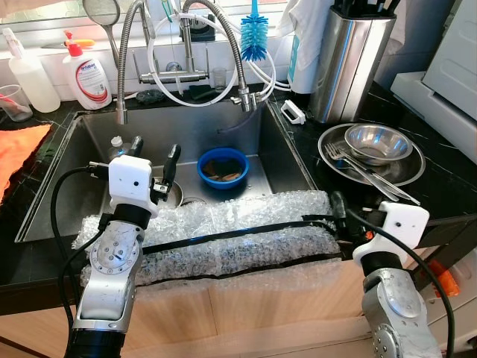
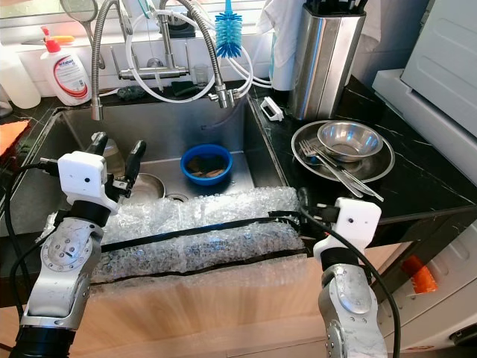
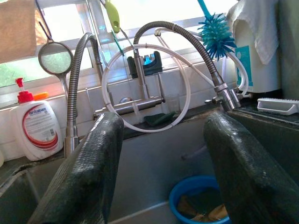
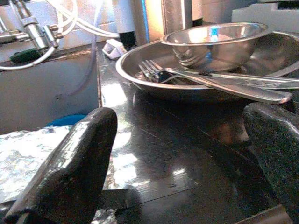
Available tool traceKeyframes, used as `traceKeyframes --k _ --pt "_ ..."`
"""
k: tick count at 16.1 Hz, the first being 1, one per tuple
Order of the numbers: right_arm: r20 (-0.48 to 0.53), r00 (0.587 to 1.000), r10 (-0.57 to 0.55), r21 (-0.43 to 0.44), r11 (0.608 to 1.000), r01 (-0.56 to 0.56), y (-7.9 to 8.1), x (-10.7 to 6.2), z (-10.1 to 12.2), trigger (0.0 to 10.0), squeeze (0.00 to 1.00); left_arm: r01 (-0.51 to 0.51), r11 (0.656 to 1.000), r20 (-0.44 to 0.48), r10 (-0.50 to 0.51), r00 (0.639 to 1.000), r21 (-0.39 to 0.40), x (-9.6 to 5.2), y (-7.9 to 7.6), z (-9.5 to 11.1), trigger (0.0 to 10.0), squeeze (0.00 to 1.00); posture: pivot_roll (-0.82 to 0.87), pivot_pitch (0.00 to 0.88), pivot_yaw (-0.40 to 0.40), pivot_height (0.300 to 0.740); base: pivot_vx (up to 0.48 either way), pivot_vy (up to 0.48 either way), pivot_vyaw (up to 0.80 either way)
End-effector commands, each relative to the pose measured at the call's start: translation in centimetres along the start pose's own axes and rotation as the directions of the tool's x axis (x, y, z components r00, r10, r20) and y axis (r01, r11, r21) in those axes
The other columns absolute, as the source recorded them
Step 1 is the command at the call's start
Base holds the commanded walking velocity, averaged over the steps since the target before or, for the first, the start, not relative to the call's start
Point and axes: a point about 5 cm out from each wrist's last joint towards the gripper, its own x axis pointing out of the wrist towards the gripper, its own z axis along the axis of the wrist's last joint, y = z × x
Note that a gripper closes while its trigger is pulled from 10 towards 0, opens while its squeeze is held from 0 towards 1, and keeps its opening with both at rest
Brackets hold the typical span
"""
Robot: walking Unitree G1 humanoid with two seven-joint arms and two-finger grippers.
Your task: Kitchen organization
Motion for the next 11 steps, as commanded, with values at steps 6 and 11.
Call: traceKeyframes --k 6,11 --pt "-0.03 0.999 -0.034 0.022 0.999 0.035 -0.27 0.36 -0.38 10.0 0.0 0.014 1.0 -0.003 -0.014 1.0 0.005 0.35 -0.06 -0.07 10.0 0.0 -0.07 0.0 0.02 0.74 0.0 0.0 0.0" --pt "0.011 0.998 -0.055 0.03 0.998 0.055 -0.51 0.62 0.19 10.0 0.0 0.009 1.0 -0.002 -0.009 1.0 0.007 0.32 0.01 -0.06 10.0 0.0 -0.06 0.0 0.019 0.74 0.0 0.0 0.0"
